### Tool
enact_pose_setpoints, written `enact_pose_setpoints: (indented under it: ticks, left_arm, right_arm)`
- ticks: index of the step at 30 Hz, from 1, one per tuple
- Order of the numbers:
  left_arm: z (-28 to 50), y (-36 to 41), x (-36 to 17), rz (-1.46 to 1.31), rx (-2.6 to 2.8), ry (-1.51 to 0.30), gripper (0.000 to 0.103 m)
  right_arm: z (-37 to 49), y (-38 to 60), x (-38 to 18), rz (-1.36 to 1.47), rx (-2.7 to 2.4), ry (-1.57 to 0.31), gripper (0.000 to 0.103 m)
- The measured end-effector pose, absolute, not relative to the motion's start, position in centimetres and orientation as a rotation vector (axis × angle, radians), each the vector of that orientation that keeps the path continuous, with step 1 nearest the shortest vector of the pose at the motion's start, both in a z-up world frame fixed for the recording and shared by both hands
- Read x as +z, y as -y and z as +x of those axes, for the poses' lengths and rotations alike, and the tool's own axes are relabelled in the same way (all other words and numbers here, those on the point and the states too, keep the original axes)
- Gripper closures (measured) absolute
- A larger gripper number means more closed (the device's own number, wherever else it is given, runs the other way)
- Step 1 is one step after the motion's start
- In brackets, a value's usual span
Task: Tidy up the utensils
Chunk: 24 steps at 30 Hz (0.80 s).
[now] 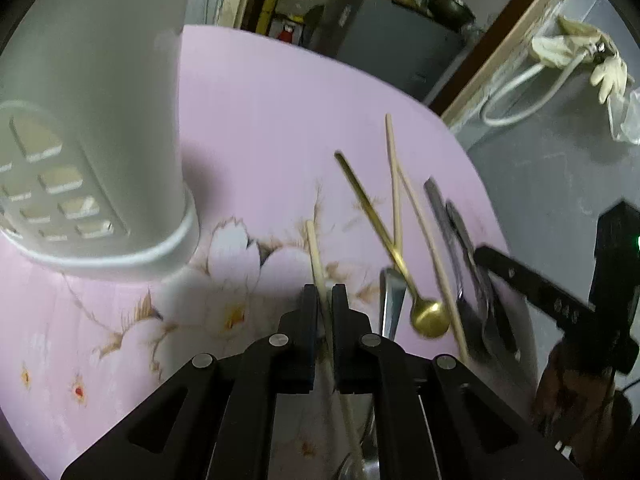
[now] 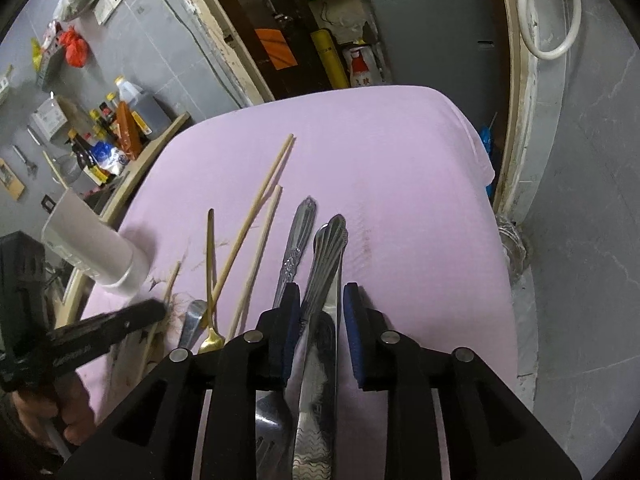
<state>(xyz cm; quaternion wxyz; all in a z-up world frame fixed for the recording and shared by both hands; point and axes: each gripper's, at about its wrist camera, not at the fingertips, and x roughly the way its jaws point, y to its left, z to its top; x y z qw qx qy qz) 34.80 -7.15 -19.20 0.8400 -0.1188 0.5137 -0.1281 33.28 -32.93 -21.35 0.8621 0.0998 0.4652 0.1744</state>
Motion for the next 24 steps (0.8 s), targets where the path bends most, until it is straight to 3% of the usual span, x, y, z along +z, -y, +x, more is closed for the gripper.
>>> enact_pose_setpoints:
  ticks: [24]
  left_arm:
    - [34.5, 9.5, -19.3, -0.104, -0.226, -1.164, 0.099]
  right_arm:
    - [33.1, 29.6, -21.1, -0.018, 0.316, -0.995, 0.083]
